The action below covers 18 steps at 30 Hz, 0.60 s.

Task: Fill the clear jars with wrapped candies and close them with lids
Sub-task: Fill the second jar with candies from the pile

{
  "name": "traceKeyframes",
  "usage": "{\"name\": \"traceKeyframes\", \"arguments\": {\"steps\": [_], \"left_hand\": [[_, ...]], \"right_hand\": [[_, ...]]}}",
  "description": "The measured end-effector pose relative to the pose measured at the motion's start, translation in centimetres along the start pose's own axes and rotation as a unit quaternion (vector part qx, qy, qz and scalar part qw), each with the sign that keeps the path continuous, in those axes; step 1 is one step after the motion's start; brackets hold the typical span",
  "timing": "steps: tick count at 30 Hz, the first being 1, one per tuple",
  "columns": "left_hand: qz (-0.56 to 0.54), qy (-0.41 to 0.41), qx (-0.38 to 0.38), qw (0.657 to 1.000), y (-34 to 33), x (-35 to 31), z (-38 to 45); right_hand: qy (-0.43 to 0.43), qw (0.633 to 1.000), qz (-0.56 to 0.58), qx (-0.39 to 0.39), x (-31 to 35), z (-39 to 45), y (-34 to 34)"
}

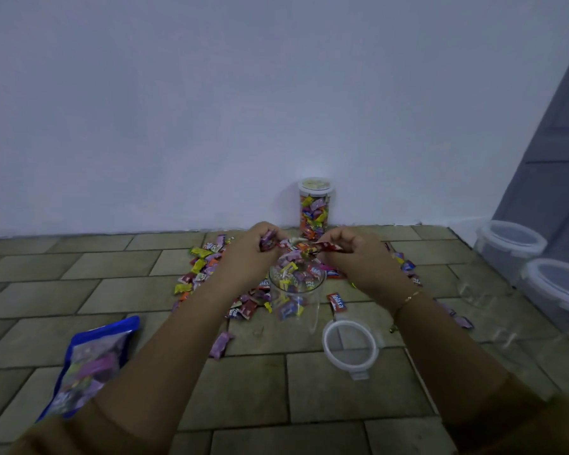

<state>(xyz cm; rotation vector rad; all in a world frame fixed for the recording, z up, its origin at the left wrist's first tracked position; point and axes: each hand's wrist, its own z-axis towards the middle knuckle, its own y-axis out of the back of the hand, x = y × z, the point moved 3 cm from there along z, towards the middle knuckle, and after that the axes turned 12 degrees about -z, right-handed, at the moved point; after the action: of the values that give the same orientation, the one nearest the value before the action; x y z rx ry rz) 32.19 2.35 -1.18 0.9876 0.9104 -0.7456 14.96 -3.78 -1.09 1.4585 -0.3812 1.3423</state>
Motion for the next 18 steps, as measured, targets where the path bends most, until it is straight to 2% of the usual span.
{"name": "traceKeyframes", "arguments": {"steps": [5, 9, 14, 18], "left_hand": [[0.008, 0.015, 0.037, 0.999, -1.0, 0.2, 0.0], [-0.012, 0.007, 0.019, 1.0, -1.4, 0.3, -0.1], [-0.1, -0.001, -0.008, 0.995, -1.8, 0.5, 0.1], [-0.125, 0.025, -0.008, 0.992, -2.2, 1.3, 0.2]], "right_hand": [[-0.01, 1.0, -0.017, 0.014, 0.0, -0.5, -0.4], [-0.021, 1.0, -0.011, 0.012, -0.3, -0.6, -0.5], [-0.022, 1.0, -0.005, 0.009, -0.3, -0.5, -0.7], [-0.023, 1.0, -0.006, 0.01, -0.4, -0.4, -0.7]]}}
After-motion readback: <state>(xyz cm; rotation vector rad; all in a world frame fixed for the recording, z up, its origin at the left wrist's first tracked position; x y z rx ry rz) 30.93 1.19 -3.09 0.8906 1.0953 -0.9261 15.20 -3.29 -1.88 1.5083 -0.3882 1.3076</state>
